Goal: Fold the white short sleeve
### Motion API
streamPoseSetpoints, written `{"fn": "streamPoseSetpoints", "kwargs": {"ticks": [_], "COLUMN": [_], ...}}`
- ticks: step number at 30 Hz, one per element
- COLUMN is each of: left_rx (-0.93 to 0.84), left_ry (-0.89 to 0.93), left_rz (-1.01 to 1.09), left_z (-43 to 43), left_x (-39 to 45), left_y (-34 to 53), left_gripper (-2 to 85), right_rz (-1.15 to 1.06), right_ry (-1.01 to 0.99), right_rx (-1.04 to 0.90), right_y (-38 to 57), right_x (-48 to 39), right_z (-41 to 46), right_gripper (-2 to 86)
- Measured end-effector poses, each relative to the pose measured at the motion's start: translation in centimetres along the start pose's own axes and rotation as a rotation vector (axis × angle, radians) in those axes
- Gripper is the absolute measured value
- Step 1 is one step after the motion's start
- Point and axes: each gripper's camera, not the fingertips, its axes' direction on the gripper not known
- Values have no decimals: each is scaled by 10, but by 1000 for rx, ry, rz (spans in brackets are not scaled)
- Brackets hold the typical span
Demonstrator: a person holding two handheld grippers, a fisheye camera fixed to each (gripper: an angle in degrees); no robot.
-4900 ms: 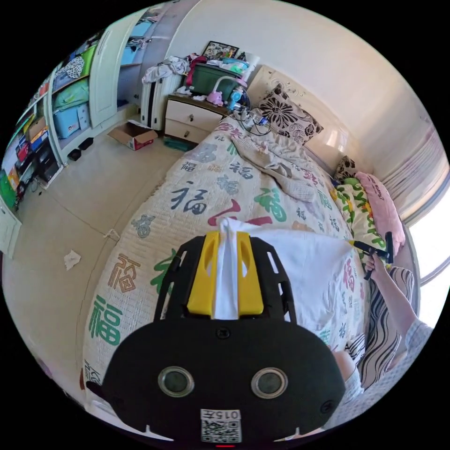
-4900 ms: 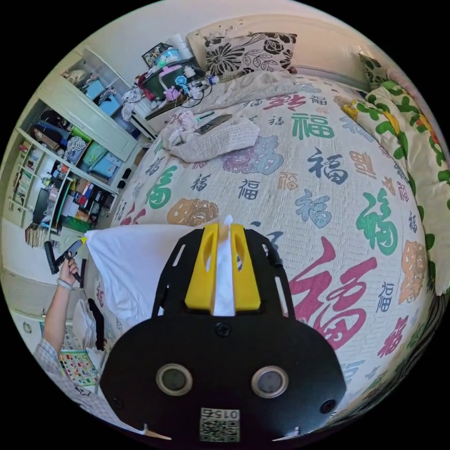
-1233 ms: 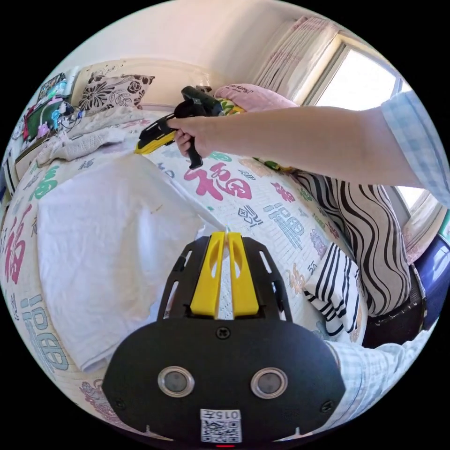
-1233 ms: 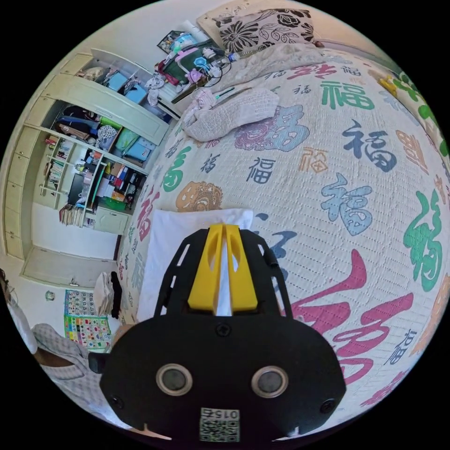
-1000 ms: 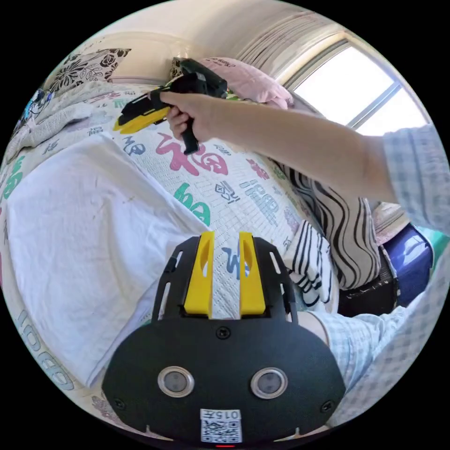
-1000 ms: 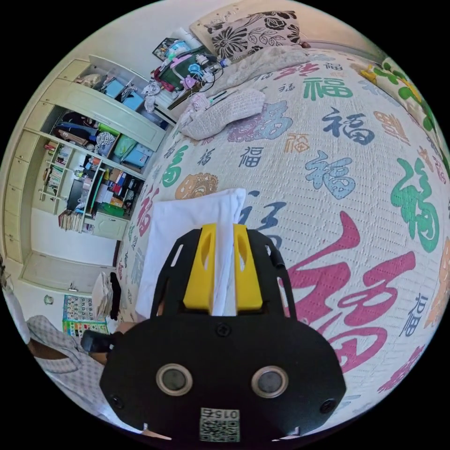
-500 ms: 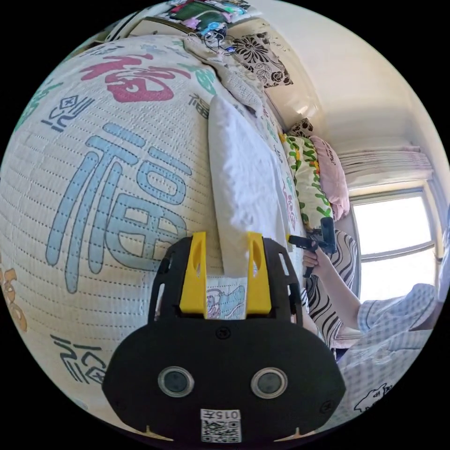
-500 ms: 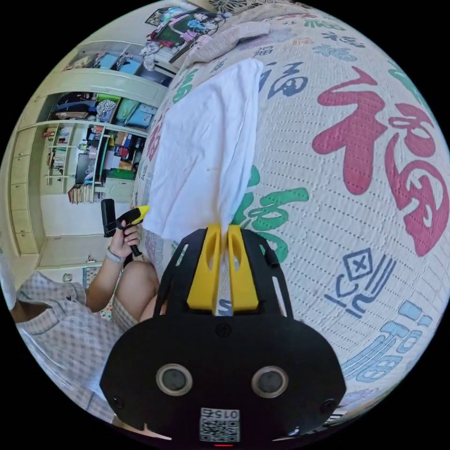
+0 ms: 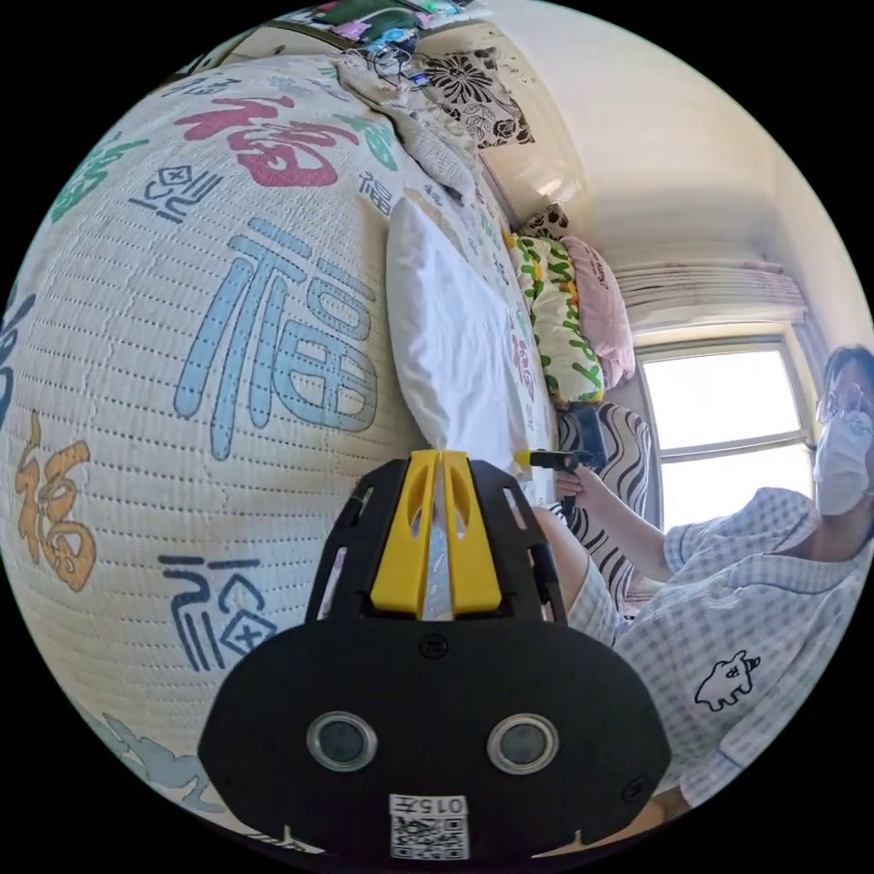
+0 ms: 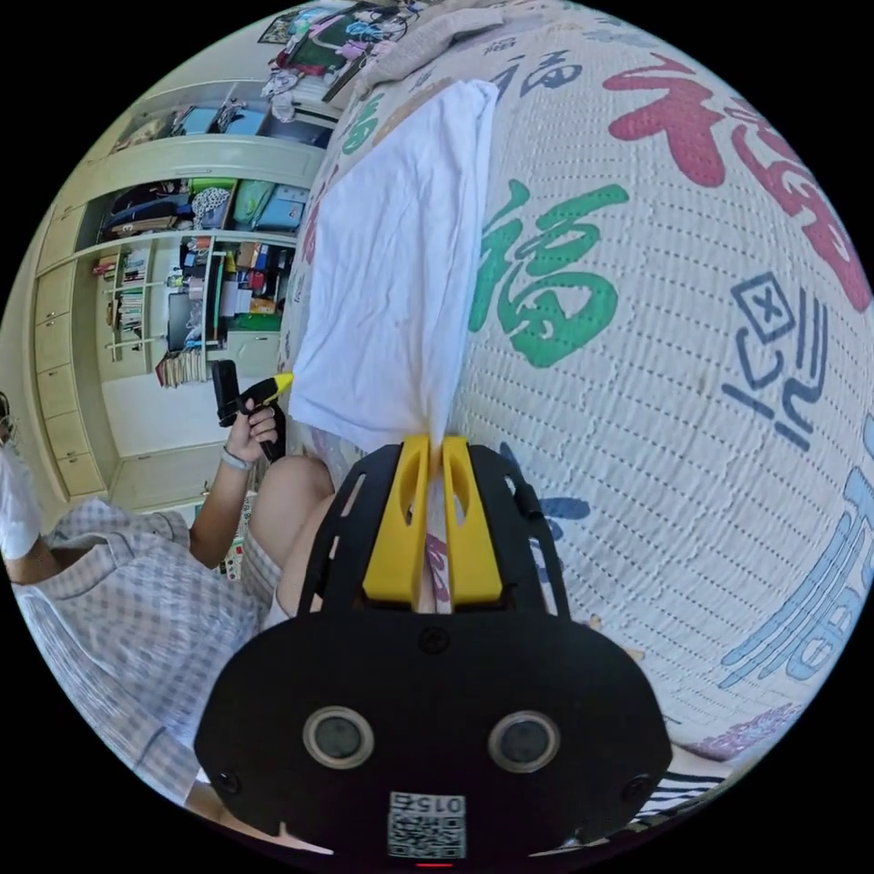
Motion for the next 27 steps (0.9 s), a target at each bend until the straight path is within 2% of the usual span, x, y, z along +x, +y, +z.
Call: {"fn": "streamPoseSetpoints", "kwargs": {"ticks": [4, 10, 12, 14, 17, 19, 22, 23, 25, 27], "left_rx": [28, 163, 158, 109, 28, 8, 19, -1, -16, -7], "left_ry": [-97, -201, -200, -215, -216, -221, -166, -125, -105, -73], "left_rz": [59, 253, 275, 302, 285, 269, 259, 253, 246, 259], "left_z": [-29, -38, -27, -9, 13, 20, 19, 19, 18, 12], "left_x": [2, 19, 19, 20, 14, 10, 5, 2, 0, 1], "left_y": [-25, -110, -139, -169, -191, -194, -194, -194, -192, -187], "left_gripper": [100, 134, 142, 154, 150, 134, 93, 77, 50, 28], "right_rz": [-72, -264, -335, -388, -324, -356, -399, -444, -409, -411], "right_ry": [34, 168, 208, 287, 425, 451, 416, 282, 187, 209], "right_rx": [183, 354, 348, 260, 183, 171, 170, 148, 136, 151], "right_y": [-3, -79, -107, -142, -172, -176, -174, -173, -177, -176], "right_x": [12, 8, 3, -1, 6, 10, 19, 25, 35, 38], "right_z": [-38, -65, -55, -32, -6, 4, 8, 8, 10, 11], "right_gripper": [64, 128, 140, 160, 167, 161, 108, 54, 47, 43]}}
